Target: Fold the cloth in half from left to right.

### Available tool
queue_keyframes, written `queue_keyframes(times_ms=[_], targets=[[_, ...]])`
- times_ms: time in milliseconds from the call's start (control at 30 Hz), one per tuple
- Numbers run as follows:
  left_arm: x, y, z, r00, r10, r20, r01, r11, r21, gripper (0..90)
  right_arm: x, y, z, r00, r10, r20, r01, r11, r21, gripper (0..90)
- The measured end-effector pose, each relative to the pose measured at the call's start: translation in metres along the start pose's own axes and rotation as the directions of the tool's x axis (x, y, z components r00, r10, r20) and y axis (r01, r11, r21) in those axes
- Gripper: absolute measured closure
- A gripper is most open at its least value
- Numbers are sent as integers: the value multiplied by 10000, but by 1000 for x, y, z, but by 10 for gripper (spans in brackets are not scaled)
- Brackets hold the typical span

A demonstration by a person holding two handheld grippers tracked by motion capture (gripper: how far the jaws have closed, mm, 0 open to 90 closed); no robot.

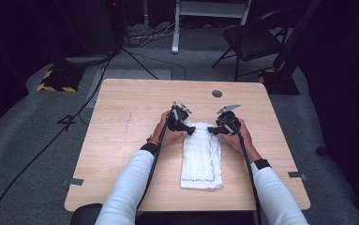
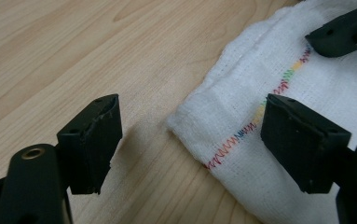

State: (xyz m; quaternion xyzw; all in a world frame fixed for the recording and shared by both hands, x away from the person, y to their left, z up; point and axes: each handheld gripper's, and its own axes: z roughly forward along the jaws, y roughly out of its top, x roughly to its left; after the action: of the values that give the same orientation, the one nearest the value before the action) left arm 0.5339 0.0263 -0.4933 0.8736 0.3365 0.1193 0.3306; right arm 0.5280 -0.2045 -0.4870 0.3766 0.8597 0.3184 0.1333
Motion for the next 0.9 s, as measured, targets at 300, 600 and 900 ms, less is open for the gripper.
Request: queue_keyframes(times_ms=[300,600,900], targets=[[2,8,-1,9904,674,1207,-736,9962,474,456,1,1,-2,9958,-155,-901,160,9999,42,778],[-2,23,-1,9892,1297,686,-1333,9898,508,788,3,11,-3,9977,-669,109,672,9972,-322,845],[-6,41,-23,9875,1561,-199,-1568,9867,-434,808,1,30,-28,9906,-1040,890,1141,9865,-1175,847]])
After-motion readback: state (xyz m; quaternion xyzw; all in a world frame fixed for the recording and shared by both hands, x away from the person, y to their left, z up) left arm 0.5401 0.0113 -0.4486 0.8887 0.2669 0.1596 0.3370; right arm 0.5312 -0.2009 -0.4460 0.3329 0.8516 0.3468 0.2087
